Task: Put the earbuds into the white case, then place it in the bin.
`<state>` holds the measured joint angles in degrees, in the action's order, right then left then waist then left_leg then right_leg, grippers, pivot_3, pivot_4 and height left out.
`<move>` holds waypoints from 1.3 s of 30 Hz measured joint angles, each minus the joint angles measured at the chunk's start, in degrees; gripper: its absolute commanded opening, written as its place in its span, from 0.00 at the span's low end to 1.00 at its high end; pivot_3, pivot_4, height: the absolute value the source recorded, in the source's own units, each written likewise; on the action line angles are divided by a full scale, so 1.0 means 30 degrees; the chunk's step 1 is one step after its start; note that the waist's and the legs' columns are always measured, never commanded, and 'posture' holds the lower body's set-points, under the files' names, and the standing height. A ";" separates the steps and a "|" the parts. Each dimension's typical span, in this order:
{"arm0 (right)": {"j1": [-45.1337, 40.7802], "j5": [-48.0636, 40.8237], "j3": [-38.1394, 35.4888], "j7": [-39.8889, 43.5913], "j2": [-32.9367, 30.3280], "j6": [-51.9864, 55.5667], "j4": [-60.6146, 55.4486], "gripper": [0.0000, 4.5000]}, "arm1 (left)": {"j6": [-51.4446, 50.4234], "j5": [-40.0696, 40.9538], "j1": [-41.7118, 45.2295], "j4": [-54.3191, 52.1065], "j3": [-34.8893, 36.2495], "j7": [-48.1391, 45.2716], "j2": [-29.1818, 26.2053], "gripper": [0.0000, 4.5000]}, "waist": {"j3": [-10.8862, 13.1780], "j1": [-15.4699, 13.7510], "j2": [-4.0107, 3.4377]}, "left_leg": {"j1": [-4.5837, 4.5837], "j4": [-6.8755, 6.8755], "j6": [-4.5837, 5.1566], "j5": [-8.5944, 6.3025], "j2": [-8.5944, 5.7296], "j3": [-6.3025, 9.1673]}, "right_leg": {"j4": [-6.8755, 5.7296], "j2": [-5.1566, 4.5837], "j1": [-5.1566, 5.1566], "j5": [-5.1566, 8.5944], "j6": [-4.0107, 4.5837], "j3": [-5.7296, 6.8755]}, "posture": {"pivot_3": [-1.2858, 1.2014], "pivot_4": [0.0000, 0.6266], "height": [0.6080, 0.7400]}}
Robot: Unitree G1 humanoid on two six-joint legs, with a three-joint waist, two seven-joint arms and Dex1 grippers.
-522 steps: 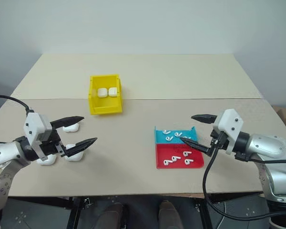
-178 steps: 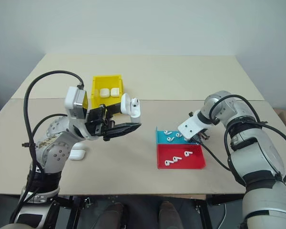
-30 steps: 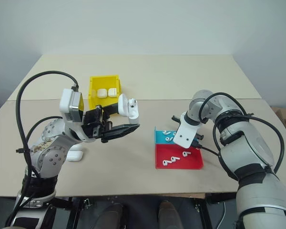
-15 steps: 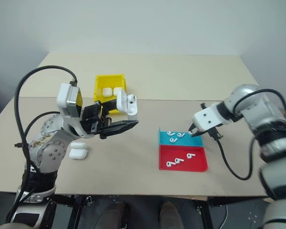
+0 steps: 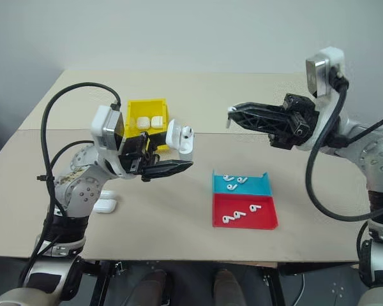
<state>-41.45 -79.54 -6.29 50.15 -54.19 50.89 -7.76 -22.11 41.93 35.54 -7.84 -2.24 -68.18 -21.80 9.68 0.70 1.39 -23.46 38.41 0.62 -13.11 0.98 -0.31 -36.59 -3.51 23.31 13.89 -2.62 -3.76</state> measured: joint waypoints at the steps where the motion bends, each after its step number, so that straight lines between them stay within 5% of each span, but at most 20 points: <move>1: 0.0234 -0.0334 -0.0172 -0.0574 0.0189 0.0326 -0.0951 0.14 | -0.0001 -0.0039 0.0075 0.0081 -0.0055 -0.0078 0.0050 0.61 | 0.0000 -0.0004 0.0000 | -0.0012 0.0000 0.0002 -0.0001 0.0000 0.0002 | 0.0007 0.0000 0.0004 0.0003 -0.0006 0.0004 | 0.52 0.24 1.00; 15: 0.0829 -0.2340 -0.0494 -0.5555 0.2535 0.0956 -0.4936 0.14 | -0.0141 -0.0397 0.0680 0.0931 -0.0425 -0.0761 0.0197 0.61 | 0.0000 0.0030 0.0000 | -0.0026 0.0012 0.0004 -0.0001 0.0005 0.0002 | 0.0009 0.0009 0.0012 0.0000 -0.0014 0.0005 | 0.52 0.24 1.00; 25: 0.0830 0.1463 0.0355 -0.4654 0.2426 0.0979 -0.6231 0.14 | -0.0211 -0.0519 0.0305 0.0843 -0.0379 -0.0675 0.0018 0.61 | 0.0000 0.0047 -0.0001 | -0.0025 0.0012 0.0004 -0.0001 0.0007 -0.0001 | 0.0004 0.0015 0.0021 0.0001 -0.0014 0.0005 | 0.52 0.24 1.00; 30: 0.0761 0.2447 0.0427 -0.3936 0.2356 0.1000 -0.6408 0.51 | -0.0217 -0.0534 0.0181 0.0843 -0.0396 -0.0496 0.0024 0.61 | 0.0000 0.0039 0.0000 | -0.0027 0.0012 0.0004 -0.0001 0.0005 0.0000 | 0.0005 0.0011 0.0021 0.0001 -0.0014 0.0006 | 0.52 0.24 1.00; 39: 0.0802 0.1892 -0.0446 -0.1811 0.0786 0.1552 -0.6359 0.51 | -0.0158 -0.0494 0.0188 0.0832 -0.0406 -0.0515 0.0124 0.61 | 0.0000 0.0021 0.0000 | -0.0035 0.0012 0.0004 -0.0002 0.0006 0.0000 | 0.0016 0.0009 0.0021 0.0000 -0.0014 0.0008 | 0.52 0.24 1.00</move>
<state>-39.04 -73.87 -7.63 44.72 -51.83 55.55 -26.84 -22.58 40.45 36.10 -5.34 -3.46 -69.72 -21.43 9.68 0.76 1.39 -23.57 38.44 0.63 -13.12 1.00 -0.31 -36.55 -3.49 23.38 13.89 -2.66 -3.74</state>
